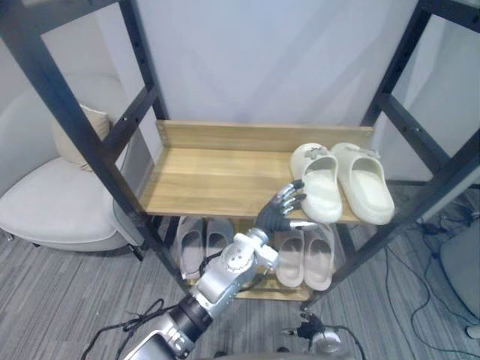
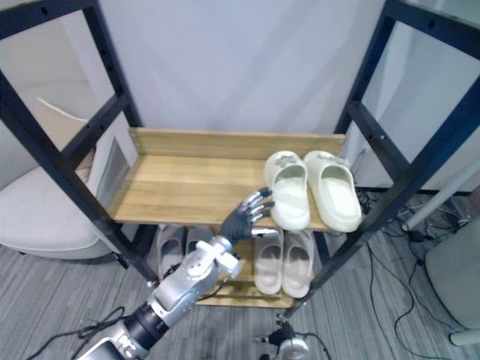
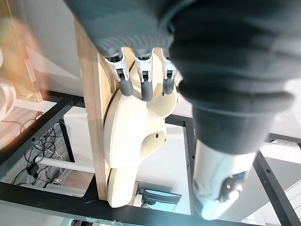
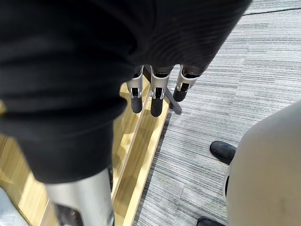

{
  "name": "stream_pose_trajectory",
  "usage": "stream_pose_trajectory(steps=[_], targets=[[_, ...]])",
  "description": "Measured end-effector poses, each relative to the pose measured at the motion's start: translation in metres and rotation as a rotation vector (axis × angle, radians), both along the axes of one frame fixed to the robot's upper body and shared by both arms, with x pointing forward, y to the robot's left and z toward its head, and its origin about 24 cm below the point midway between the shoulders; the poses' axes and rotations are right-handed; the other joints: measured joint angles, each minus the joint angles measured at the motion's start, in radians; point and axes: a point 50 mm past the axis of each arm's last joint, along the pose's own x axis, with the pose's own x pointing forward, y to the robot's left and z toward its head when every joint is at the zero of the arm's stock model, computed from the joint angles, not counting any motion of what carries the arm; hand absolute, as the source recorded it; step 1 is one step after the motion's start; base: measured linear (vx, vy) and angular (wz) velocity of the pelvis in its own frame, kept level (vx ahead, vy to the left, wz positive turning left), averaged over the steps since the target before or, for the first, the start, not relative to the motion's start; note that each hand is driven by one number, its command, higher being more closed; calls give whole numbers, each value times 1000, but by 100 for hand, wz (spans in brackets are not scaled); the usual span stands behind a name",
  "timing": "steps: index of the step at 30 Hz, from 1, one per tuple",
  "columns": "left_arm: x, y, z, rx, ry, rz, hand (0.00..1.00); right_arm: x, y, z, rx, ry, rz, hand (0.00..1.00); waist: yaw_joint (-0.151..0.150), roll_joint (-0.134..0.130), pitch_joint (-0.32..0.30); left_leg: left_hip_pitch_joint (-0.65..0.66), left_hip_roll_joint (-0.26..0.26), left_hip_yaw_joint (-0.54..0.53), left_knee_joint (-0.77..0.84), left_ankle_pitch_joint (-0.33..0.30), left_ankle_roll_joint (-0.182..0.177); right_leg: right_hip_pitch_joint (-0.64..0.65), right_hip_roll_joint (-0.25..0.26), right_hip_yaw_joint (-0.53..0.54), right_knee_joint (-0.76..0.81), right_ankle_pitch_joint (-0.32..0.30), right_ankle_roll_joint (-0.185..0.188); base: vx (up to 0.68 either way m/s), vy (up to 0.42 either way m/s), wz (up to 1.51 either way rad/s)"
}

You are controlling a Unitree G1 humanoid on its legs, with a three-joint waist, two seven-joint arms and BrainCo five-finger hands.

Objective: Organize the slippers on the shoe rack

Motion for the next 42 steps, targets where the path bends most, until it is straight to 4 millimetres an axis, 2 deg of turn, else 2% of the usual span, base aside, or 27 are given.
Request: stream_pose_trajectory(steps=[10,18,25,33,42], targets=[[3,4,0,11,-6,28,0,1,0,0,-1,-2,-1,0,0,-1,0,1,0,0,-1,1,0,1,0,0,0,0,0,0,0,0],[20,28,2,-4,3,177,0,0,2,0,5,2,-7,0,0,-7,2,14,1,5,-20,9,-1,2,1,4,0,0,0,0,0,0],[25,36,4,3,-9,219,0,-1,3,0,10,7,-7,0,-1,-10,0,15,3,17,-24,9,-1,-5,2,16,0,0,0,-9,0,-3],[35,38,5,28,-16,248,0,0,3,0,11,8,-8,0,-8,-12,-1,14,6,40,-25,8,-2,-16,6,40,0,0,0,-15,-1,-9],[42,31,8,43,-23,238,0,0,2,0,19,7,-44,0,-23,-14,-2,14,8,51,-26,4,-6,-23,9,53,0,0,0,-8,-4,-4]])
